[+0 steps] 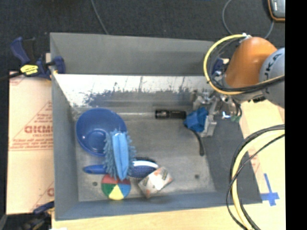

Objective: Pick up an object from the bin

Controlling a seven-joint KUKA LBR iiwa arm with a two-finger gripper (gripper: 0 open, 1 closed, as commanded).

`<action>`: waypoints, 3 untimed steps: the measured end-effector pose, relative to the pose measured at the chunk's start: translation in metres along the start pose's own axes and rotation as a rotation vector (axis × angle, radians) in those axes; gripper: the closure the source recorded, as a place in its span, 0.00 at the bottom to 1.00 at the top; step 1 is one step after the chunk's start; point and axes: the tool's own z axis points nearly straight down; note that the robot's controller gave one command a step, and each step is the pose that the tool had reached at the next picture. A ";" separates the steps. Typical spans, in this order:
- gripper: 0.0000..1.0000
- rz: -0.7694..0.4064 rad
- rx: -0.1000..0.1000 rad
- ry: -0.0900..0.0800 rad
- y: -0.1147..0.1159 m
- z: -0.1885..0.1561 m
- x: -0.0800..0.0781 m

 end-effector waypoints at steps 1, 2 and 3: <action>0.00 0.126 0.018 0.003 0.009 0.029 0.003; 1.00 0.241 -0.001 -0.005 0.012 0.030 0.012; 1.00 0.241 -0.001 -0.005 0.012 0.029 0.012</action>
Offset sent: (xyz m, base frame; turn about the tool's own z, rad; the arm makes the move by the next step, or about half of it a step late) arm -0.0123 0.0121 -0.0313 0.2453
